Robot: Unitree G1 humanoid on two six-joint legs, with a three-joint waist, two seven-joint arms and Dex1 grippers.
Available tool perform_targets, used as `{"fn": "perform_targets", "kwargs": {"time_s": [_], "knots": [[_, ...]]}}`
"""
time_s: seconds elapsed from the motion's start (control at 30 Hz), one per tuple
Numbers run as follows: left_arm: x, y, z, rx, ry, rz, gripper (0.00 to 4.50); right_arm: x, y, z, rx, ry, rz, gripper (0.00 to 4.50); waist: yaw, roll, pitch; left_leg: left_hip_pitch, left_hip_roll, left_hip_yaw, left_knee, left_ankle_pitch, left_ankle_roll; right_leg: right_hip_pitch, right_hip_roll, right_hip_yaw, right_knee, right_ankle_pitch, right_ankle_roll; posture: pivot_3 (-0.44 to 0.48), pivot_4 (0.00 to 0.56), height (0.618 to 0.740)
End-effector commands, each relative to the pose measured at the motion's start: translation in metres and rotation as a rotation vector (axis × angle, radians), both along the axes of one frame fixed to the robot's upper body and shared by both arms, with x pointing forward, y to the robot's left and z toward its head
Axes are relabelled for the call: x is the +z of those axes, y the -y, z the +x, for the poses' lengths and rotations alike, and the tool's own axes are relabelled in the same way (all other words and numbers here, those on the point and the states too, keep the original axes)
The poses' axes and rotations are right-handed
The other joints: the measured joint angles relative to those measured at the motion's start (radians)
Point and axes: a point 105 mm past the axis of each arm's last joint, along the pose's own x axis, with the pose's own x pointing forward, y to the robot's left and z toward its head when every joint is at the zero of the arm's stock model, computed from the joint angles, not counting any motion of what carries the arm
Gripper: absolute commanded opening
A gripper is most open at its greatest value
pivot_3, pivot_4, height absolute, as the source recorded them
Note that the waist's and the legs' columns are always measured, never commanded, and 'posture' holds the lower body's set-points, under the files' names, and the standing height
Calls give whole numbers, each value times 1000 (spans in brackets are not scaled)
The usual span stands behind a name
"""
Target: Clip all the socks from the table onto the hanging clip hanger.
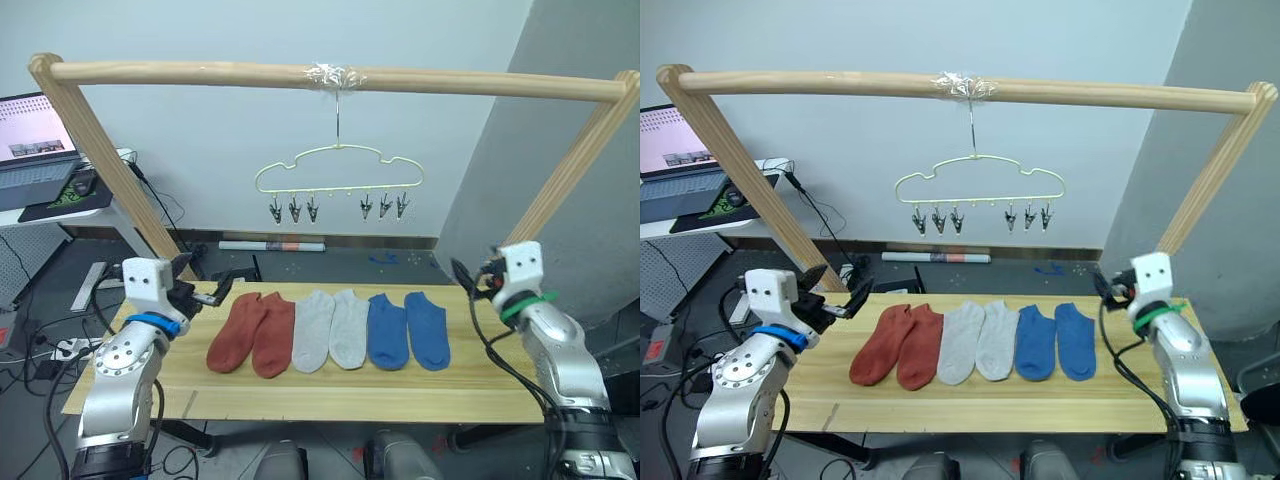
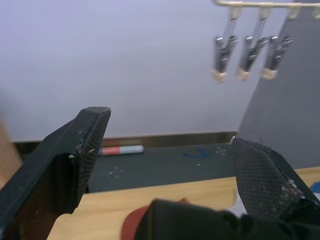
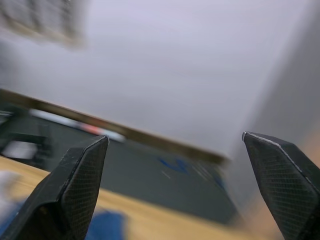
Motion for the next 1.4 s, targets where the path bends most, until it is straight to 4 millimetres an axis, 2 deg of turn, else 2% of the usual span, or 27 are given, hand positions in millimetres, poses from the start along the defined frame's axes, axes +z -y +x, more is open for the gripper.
{"fn": "perform_targets", "kwargs": {"time_s": [0.03,0.17,0.37,0.5,0.63,0.73,1.0,1.1,1.23,1.4], "knots": [[29,34,10,-61,90,-33,4450,29,-41,-5,220,83,6,4500,4,0,3,0,0,0,0,0,0,0,2,0,0,0,0,-9,136,740],[31,48,20,-66,105,-64,4450,43,-63,-9,341,79,53,4500,4,-1,10,-2,0,-1,0,0,0,0,2,0,-1,0,2,-13,141,740],[39,51,36,-19,150,-131,4450,55,-86,-20,475,61,84,4500,2,-5,20,-2,0,-2,0,0,0,0,2,-1,-1,0,2,-25,142,740],[37,55,52,35,139,-192,3614,65,-99,-22,525,84,76,4500,1,-5,22,-2,-1,-3,0,0,0,0,2,-2,0,0,2,-31,142,740],[31,63,57,27,131,-186,3614,65,-103,-22,529,86,72,4500,1,-6,22,-3,-2,-2,0,0,0,0,2,-1,-1,0,2,-35,147,740],[32,60,64,74,141,-228,3614,66,-107,-24,543,85,78,4500,1,-6,23,-3,-1,-2,0,0,0,-1,2,-2,-1,0,2,-38,151,740],[31,72,71,59,169,-200,3614,77,-118,-30,611,91,80,4500,0,-7,28,-4,-1,-3,0,0,0,-1,2,-2,-1,0,3,-48,158,740],[31,76,75,48,173,-191,3052,80,-121,-31,627,96,79,4500,0,-7,29,-4,-1,-3,0,0,0,-1,2,-2,-1,0,3,-50,158,740],[33,75,77,63,184,-187,1882,81,-121,-31,622,96,82,4500,0,-7,31,-4,-1,-3,0,0,0,-1,2,-3,-1,0,3,-52,160,740],[37,75,81,68,193,-189,1882,85,-123,-32,623,101,98,4500,0,-9,40,-4,-1,-3,0,0,0,-1,2,-3,-1,0,3,-56,164,740]]}}
